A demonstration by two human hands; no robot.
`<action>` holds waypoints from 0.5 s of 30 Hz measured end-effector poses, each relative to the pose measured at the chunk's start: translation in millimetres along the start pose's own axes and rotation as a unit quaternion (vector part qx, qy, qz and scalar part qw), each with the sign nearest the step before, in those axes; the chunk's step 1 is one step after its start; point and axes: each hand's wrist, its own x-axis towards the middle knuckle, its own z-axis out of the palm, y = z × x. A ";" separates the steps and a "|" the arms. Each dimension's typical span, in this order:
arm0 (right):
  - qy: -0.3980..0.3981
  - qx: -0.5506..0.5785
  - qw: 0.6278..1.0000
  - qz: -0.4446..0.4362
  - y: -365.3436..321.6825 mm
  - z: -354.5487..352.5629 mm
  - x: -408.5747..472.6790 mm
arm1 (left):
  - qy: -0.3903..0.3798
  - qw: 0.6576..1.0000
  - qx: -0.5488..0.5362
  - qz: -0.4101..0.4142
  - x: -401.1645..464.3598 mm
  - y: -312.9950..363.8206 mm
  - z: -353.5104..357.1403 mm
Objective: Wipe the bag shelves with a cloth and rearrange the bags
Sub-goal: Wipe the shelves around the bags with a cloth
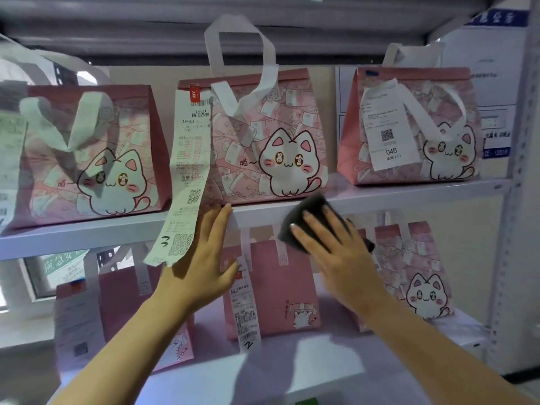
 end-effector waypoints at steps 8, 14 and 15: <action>0.026 -0.007 0.989 0.145 -3.8 -5.7 -4.3 | -0.027 0.997 -0.011 -0.066 1.8 -0.6 12.0; 0.002 0.020 0.999 0.044 -35.9 -10.1 14.2 | 0.001 0.996 0.025 -0.083 1.6 20.7 8.0; -0.004 0.019 0.999 0.034 -28.5 -10.9 11.9 | -0.004 0.995 0.051 -0.088 -1.0 21.0 5.5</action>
